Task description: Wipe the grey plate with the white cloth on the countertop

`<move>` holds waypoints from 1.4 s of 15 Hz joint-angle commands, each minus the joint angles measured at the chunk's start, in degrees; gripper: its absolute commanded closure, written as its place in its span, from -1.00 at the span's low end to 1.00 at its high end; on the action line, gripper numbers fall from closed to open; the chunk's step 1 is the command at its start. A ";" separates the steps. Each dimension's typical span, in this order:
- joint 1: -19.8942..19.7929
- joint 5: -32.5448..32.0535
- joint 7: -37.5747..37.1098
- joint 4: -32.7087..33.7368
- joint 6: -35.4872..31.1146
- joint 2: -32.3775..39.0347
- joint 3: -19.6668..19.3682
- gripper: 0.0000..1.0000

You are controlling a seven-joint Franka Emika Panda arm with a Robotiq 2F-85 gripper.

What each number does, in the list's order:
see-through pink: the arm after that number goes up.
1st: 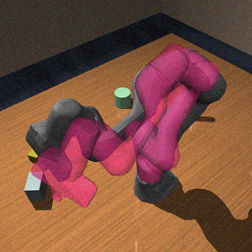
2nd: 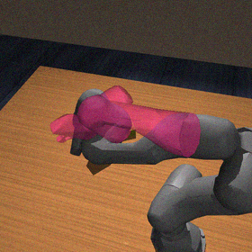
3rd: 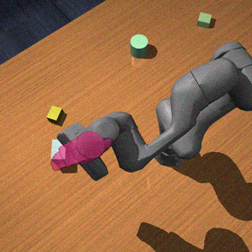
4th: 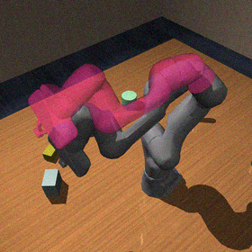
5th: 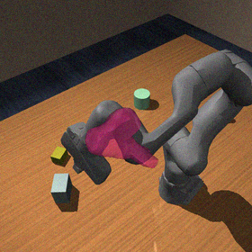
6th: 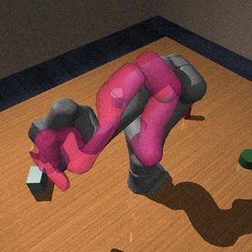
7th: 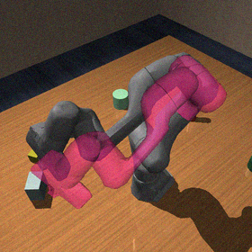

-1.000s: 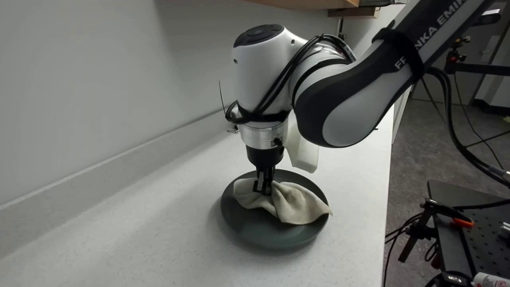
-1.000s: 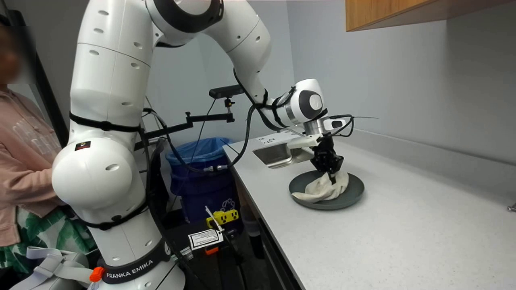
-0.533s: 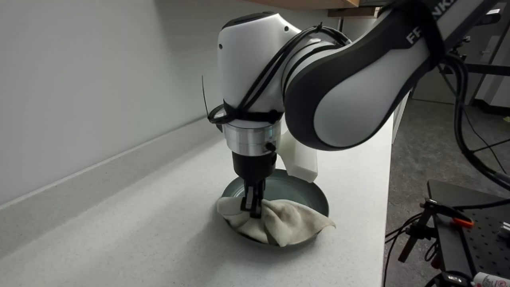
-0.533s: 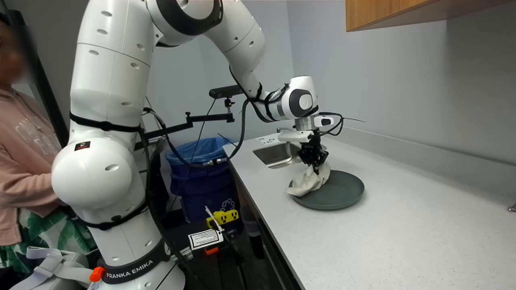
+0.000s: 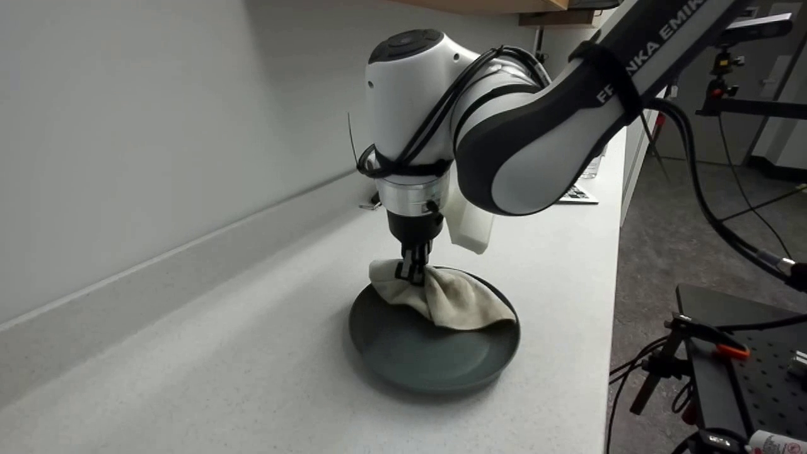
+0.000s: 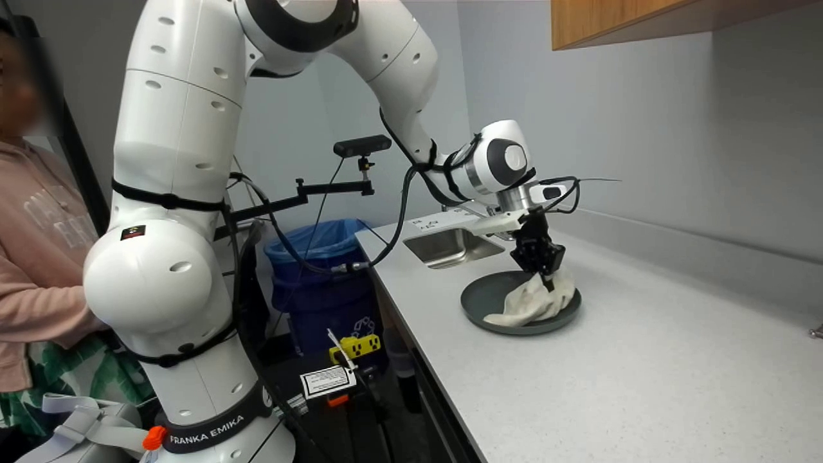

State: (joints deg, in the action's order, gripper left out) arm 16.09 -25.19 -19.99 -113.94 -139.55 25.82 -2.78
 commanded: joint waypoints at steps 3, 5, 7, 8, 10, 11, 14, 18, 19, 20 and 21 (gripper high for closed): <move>2.18 -9.33 -10.71 2.30 0.72 0.61 -5.01 0.96; 1.75 -9.91 -11.37 2.43 1.39 0.91 -4.13 0.96; 0.80 -7.23 -9.06 2.08 1.61 1.22 -2.00 0.96; 0.20 -5.03 -7.38 1.87 1.42 1.36 -0.55 0.96; -1.04 0.17 -3.33 1.60 0.73 1.67 2.22 0.96; -1.20 2.43 -1.63 1.66 0.78 1.78 3.25 0.96; -1.78 8.44 3.63 1.71 0.87 1.33 6.22 0.96; -3.50 16.36 11.43 2.17 1.41 0.25 9.97 0.96; -3.67 17.48 12.62 2.41 1.63 0.16 10.33 0.96; -3.74 18.19 13.34 2.68 1.85 0.20 10.38 0.96; -3.09 17.33 12.38 2.93 1.82 0.40 9.40 0.96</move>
State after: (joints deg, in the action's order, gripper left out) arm 13.83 -9.62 -10.09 -111.95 -139.34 26.80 6.23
